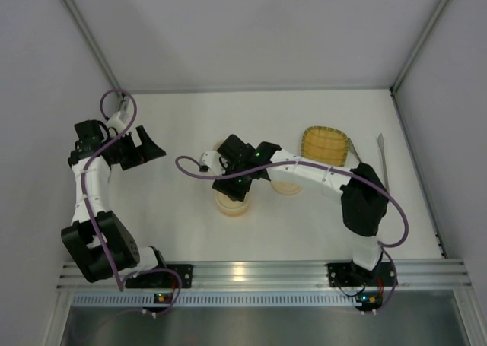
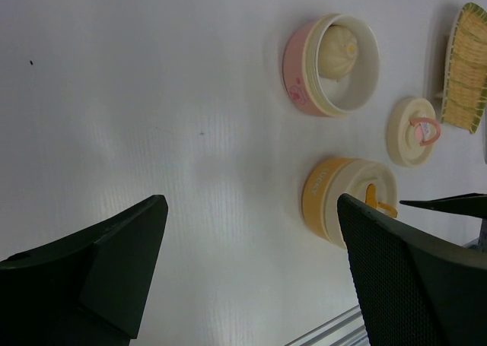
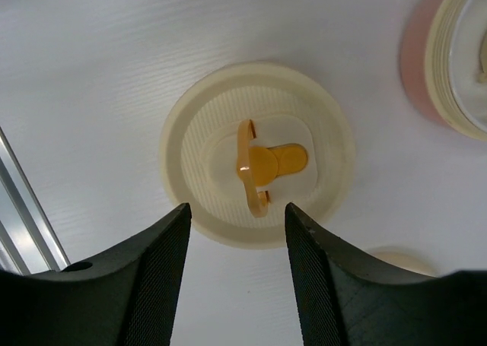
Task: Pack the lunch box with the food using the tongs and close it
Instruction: Close the box lid on the packing box.
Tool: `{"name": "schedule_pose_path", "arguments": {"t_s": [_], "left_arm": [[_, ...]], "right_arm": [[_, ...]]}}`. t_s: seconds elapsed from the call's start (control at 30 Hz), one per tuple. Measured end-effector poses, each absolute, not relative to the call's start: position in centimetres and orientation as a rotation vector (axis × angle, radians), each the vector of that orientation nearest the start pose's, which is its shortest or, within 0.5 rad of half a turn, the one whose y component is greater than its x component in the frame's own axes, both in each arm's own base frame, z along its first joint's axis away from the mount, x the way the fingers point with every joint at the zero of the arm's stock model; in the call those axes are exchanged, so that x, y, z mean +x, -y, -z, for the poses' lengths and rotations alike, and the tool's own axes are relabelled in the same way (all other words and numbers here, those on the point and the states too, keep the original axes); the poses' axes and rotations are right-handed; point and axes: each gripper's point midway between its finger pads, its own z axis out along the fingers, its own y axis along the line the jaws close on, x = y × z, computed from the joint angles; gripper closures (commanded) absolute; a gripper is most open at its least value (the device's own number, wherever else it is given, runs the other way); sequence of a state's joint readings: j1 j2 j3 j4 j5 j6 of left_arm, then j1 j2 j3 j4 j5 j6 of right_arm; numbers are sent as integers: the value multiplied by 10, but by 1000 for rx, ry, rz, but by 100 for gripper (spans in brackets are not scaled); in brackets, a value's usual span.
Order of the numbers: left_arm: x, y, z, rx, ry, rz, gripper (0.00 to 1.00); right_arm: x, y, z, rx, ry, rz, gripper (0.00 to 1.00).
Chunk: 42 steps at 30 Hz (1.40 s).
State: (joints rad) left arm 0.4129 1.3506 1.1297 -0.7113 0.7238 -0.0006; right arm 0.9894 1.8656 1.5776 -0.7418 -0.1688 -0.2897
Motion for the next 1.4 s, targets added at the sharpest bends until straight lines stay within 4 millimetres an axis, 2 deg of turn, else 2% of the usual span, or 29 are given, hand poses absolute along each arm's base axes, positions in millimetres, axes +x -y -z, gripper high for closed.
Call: {"name": "schedule_pose_path", "arguments": {"t_s": [0.23,0.33,0.57,0.8,0.83,0.9,0.93,1.0,1.07,1.1,1.3,1.4], "left_arm": [[325,-16,-186,-191,-2304,690,2],[325,-16,-186,-191,-2304,690,2],[325,-16,-186,-191,-2304,689,2],[325,-16,-186,-192,-2304,688,2],[325,-16,-186,-192,-2305,687,2],[325,-16,-186,-191,-2304,686,2],[325,-16,-186,-192,-2304,686,2],[325,-17,-186,-191,-2304,686,2],[325,-17,-186,-191,-2304,686,2],[325,-17,-186,-190,-2304,685,2],[325,-17,-186,-181,-2303,682,2],[325,-16,-186,-153,-2300,679,2]], "right_arm": [[233,-387,-102,-1655,-2146,-376,57],[236,-389,-99,-1643,-2174,-355,66],[235,-386,-95,-1615,-2225,-335,100],[231,-386,-96,-1587,-2267,-357,100],[230,-386,-96,-1583,-2273,-362,92],[227,-386,-96,-1572,-2288,-377,58],[226,-387,-97,-1573,-2293,-388,32],[223,-388,-98,-1572,-2298,-410,15],[222,-388,-98,-1578,-2299,-420,7],[221,-388,-98,-1582,-2300,-424,6],[221,-388,-104,-1644,-2240,-451,7],[222,-384,-120,-1701,-2132,-453,7]]}}
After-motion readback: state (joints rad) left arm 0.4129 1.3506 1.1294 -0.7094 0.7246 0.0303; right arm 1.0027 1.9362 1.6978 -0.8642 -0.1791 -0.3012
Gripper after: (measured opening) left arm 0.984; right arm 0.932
